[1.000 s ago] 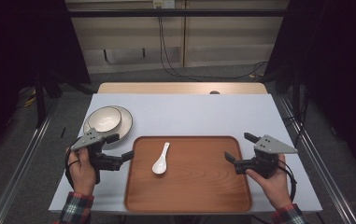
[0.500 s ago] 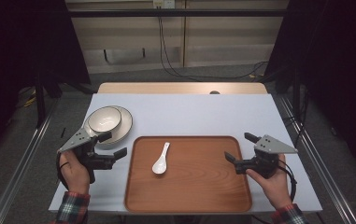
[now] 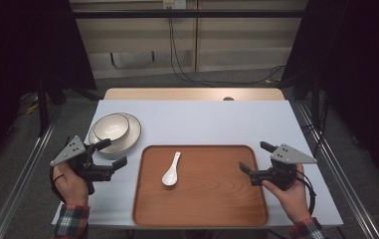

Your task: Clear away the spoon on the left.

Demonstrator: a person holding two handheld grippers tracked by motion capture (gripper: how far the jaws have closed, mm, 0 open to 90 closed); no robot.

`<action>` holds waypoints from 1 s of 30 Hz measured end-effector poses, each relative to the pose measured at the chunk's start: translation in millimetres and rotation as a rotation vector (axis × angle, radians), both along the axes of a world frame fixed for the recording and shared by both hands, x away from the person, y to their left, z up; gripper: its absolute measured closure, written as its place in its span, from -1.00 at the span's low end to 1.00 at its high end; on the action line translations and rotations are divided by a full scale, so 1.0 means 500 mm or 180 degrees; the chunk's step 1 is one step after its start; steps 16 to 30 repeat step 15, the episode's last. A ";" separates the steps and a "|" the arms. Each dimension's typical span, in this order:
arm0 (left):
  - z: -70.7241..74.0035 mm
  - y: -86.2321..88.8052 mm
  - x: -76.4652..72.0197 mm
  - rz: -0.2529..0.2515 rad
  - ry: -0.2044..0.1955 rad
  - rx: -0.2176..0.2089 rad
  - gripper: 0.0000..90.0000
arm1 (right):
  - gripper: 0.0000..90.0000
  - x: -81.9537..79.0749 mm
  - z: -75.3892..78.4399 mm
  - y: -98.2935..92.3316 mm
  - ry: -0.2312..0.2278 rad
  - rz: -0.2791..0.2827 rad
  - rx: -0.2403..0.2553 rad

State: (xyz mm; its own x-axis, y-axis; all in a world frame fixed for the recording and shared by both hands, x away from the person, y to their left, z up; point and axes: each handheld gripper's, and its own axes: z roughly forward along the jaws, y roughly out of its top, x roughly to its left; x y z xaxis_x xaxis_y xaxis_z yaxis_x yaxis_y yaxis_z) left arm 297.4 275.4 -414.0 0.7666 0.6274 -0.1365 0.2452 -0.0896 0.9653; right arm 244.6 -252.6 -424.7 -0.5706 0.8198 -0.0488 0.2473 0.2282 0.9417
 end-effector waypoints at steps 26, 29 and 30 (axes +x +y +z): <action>-0.002 0.015 -0.001 0.0061 -0.0003 0.0138 -0.89 | -0.95 0.002 -0.004 -0.001 0.0027 0.0011 -0.0009; -0.002 0.015 -0.001 0.0061 -0.0003 0.0138 -0.89 | -0.95 0.002 -0.004 -0.001 0.0027 0.0011 -0.0009; -0.002 0.015 -0.001 0.0061 -0.0003 0.0138 -0.89 | -0.95 0.002 -0.004 -0.001 0.0027 0.0011 -0.0009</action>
